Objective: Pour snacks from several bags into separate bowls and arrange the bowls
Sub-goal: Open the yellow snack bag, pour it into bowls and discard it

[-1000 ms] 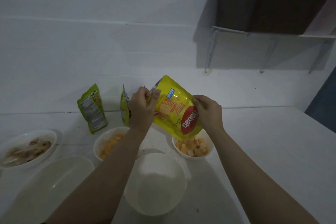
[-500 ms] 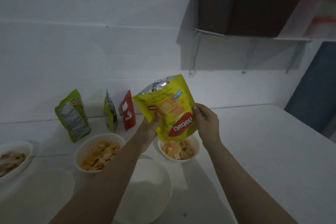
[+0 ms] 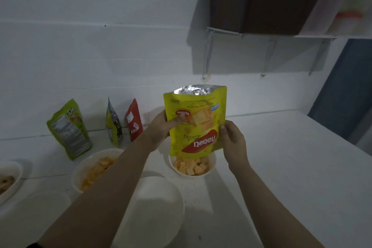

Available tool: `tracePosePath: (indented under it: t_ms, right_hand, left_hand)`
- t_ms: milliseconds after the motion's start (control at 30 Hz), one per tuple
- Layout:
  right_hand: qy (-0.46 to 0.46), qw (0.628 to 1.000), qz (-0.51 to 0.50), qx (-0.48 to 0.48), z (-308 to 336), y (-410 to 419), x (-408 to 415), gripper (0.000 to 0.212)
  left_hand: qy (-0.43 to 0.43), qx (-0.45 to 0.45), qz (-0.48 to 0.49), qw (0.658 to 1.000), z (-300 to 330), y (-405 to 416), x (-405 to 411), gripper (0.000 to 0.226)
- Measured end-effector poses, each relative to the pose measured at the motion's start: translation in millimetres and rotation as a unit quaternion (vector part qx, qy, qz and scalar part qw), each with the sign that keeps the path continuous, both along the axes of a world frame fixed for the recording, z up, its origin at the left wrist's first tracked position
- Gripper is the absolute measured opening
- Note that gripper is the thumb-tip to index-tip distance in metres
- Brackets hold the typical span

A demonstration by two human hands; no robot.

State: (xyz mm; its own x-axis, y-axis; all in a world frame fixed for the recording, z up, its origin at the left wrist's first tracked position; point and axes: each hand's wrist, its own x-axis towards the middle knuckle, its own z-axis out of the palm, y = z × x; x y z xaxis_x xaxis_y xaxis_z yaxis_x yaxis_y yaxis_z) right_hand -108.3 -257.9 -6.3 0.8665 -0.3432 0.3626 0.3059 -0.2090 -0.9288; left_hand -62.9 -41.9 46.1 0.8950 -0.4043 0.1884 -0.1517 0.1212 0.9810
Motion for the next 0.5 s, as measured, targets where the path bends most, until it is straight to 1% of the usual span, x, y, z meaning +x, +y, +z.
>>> tracePosePath:
  t_ms: [100,233,300,367,433,500]
  right_hand:
    - [0.011,1.000,0.001,0.008,-6,2,0,0.021]
    - [0.029,1.000,-0.003,-0.001,-3,0,-3,0.020]
    - [0.015,1.000,0.015,0.009,11,2,-9,0.020]
    - [-0.014,0.998,0.055,0.040,30,7,-13,0.024]
    - [-0.039,0.992,0.082,0.090,47,14,-13,0.024]
    - [-0.055,0.985,0.080,0.143,57,19,-9,0.020]
  left_hand:
    - [-0.009,0.012,-0.011,1.000,9,1,2,0.048]
    - [-0.003,0.009,-0.002,1.000,5,4,3,0.037]
    - [0.001,0.005,0.001,1.000,3,7,4,0.037]
    - [0.003,0.015,-0.004,1.000,2,10,4,0.041]
    - [-0.001,0.024,-0.017,1.000,5,11,3,0.043]
    - [-0.007,0.008,-0.029,1.000,15,10,-2,0.045]
